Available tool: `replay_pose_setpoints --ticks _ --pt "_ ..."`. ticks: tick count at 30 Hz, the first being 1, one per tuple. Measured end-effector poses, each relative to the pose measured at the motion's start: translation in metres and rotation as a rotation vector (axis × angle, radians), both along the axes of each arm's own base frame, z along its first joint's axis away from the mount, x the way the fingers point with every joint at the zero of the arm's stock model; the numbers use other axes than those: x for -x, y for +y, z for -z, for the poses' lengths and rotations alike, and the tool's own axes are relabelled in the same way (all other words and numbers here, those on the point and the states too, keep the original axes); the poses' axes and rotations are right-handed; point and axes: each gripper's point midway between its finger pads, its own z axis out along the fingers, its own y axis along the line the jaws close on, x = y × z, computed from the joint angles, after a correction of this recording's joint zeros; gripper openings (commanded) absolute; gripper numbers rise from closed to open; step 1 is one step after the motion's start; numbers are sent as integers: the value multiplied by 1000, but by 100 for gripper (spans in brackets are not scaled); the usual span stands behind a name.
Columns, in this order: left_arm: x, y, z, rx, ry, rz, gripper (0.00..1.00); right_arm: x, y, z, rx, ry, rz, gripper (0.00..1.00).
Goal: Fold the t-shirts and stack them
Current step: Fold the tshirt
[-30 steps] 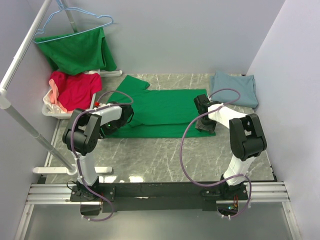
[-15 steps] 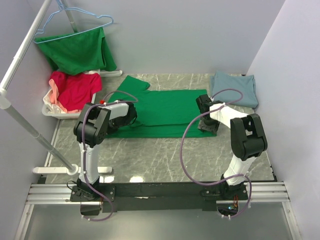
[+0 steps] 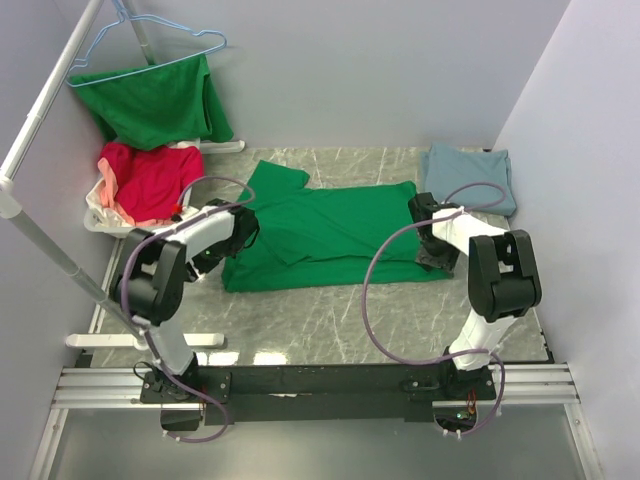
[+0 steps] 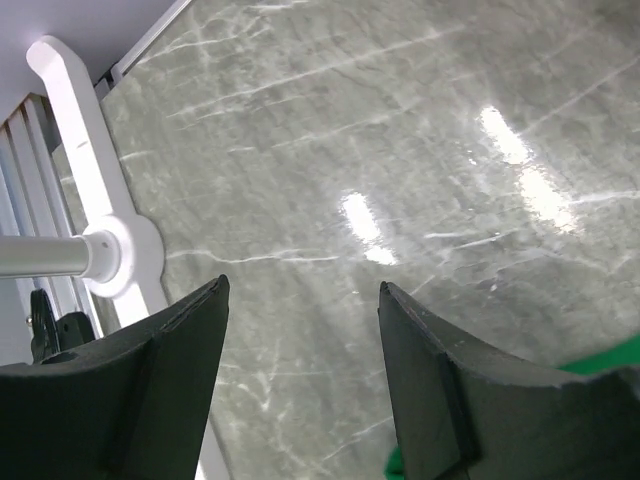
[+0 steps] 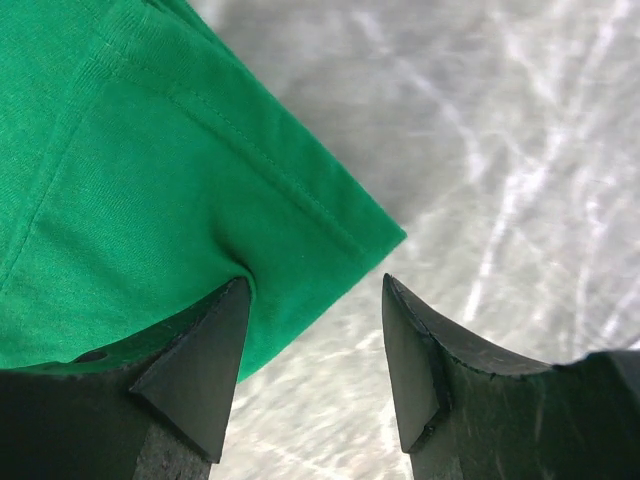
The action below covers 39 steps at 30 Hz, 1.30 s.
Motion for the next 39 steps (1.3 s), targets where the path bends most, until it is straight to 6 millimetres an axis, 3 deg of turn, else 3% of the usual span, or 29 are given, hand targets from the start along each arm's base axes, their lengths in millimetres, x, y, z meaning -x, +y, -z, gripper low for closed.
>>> replay_pose_setpoints --ticks 4,9,14,18,23,29,33,39 --pt "5 0 -12 39 -49 8 67 12 -9 -2 27 17 14 62" --pt "-3 -10 -16 96 -81 63 66 24 -6 -12 -7 -16 9 63" --pt "-15 -28 -10 159 -81 137 66 19 9 -51 -90 -180 -17 65" --pt "-24 -40 -8 219 -91 189 66 11 35 -85 -175 -326 -92 65" --pt "-46 -66 -9 347 -136 287 65 7 95 -95 -299 -380 -259 65" --pt "-67 -88 -5 425 -147 367 64 9 181 -72 -424 -303 -472 62" --pt "-74 -94 1 439 -138 394 65 9 232 -62 -468 -261 -585 62" --pt "-74 -97 16 453 -101 389 65 -8 314 -68 -506 -285 -732 61"
